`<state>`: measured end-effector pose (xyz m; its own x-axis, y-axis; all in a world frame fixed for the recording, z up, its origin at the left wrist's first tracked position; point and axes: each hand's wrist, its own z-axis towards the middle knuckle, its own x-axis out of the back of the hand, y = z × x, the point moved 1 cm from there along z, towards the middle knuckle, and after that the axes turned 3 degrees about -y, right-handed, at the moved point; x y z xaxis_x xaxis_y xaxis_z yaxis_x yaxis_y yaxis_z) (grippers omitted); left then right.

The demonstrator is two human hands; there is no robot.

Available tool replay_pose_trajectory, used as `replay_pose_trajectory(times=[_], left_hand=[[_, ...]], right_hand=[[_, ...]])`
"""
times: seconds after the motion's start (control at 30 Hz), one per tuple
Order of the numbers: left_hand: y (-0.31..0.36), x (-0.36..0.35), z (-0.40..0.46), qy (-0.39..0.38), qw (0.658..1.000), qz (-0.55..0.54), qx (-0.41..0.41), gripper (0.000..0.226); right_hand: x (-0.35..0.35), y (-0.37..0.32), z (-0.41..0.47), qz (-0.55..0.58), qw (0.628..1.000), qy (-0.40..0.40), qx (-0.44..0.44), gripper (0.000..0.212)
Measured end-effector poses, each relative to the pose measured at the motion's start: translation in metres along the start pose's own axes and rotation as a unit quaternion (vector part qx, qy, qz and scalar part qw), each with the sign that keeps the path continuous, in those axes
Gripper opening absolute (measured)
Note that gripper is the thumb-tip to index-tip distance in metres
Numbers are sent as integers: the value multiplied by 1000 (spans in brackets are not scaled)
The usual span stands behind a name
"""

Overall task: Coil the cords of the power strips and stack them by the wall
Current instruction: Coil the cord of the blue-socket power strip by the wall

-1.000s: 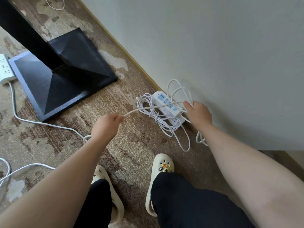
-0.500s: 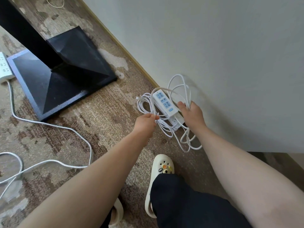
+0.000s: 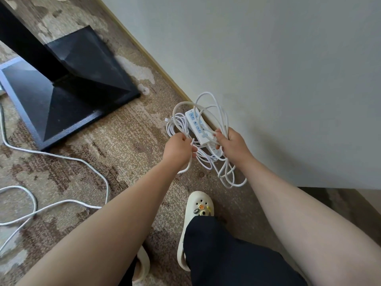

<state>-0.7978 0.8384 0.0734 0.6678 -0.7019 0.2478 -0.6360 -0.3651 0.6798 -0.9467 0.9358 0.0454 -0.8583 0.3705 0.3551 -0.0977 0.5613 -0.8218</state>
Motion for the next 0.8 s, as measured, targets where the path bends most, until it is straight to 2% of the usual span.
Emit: replay_pose_trajectory(times=[0.17, 0.27, 0.33, 0.43, 0.53, 0.73, 0.8], left_hand=[[14, 1, 4, -6, 1000, -15, -21, 16], [37, -3, 11, -19, 998, -55, -16, 18], [47, -7, 16, -12, 999, -37, -21, 21], [50, -13, 20, -10, 1000, 2, -17, 20], [53, -21, 23, -17, 1000, 8, -16, 18], [30, -13, 22, 18, 996, 66, -62, 19], [13, -8, 20, -8, 993, 100, -65, 25]], right_hand=[[0, -9, 1, -9, 999, -41, 18, 5], [-2, -10, 3, 40, 998, -42, 2, 22], [-1, -8, 4, 75, 996, -47, -11, 32], [3, -4, 6, 116, 991, -56, -20, 40], [6, -2, 7, 106, 992, -70, -21, 44], [7, 2, 9, 47, 998, -39, -18, 34], [6, 0, 8, 32, 999, -30, -6, 27]])
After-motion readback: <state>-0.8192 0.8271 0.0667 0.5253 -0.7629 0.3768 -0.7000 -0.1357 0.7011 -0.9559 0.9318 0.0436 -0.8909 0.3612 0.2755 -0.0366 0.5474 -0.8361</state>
